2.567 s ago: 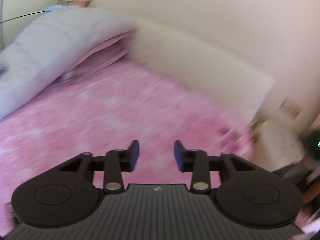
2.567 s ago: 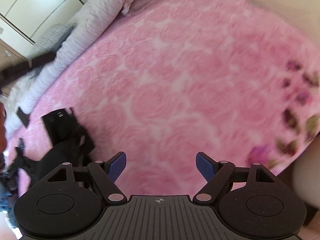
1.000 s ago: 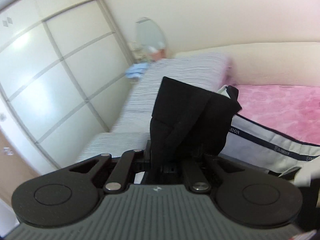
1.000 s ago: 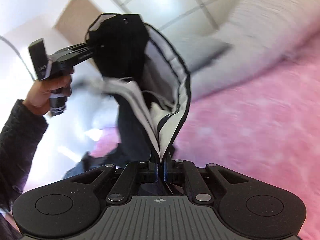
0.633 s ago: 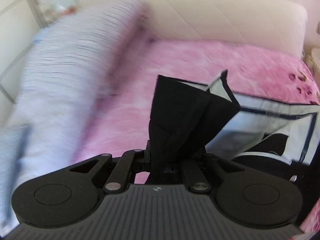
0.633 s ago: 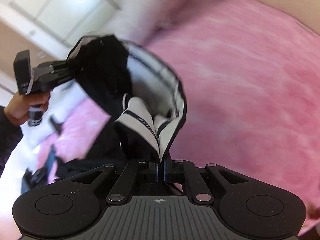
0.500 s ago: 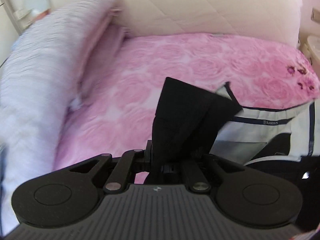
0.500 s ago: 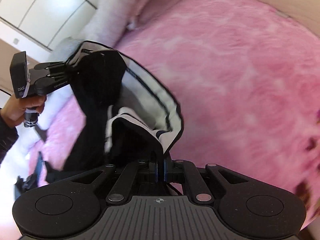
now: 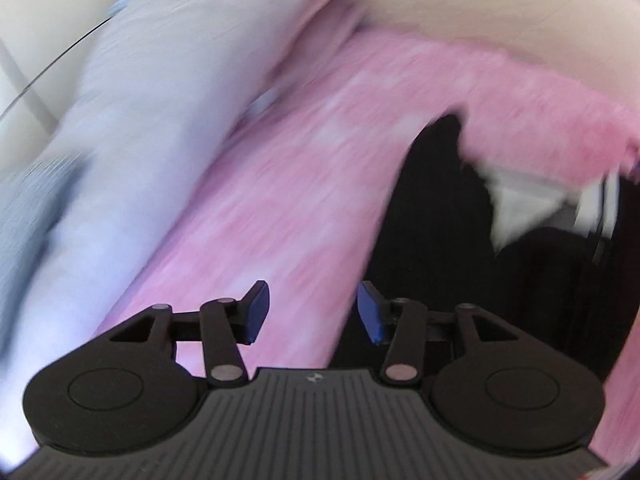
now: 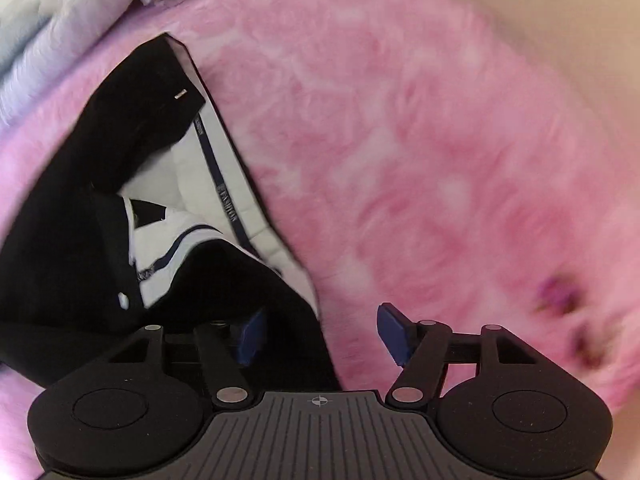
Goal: Fold clothes
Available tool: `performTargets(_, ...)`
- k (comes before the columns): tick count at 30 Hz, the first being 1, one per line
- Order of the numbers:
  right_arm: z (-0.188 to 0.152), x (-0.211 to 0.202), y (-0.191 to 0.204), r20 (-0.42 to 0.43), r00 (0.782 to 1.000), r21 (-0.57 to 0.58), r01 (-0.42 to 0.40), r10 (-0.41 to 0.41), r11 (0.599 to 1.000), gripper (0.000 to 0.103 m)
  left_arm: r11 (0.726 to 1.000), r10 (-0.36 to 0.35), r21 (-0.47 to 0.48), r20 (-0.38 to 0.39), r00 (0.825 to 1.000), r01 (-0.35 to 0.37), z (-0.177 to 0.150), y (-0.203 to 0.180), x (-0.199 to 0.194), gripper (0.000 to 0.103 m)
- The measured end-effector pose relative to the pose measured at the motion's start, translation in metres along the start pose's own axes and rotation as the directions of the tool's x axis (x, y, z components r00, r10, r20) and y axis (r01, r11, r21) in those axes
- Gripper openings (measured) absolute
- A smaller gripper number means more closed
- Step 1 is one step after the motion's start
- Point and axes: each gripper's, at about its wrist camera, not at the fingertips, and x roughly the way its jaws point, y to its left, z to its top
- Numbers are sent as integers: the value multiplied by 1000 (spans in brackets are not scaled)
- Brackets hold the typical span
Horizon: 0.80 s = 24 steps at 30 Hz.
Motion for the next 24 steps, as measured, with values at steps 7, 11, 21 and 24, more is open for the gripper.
performTargets(7,-35,-60,151,124,972,-295,-158,201,942,65,947,223,289,-277,935,-140,-205,40,-58,50)
performTargets(11,-64,-48,263,43,951,-522,-239,305,819,65,914,245,390,-316,916,-110,-299,60,-61,51)
performTargets(21,-87,13,452,18,956,-734,-185,292,653,65,853,96,522,-198,975,22,-408,130,-24,50)
performTargets(24,-87,28,485,25,967,-779,-141,254,612,65,797,37,601,-153,987,63,-427,133,-13,49)
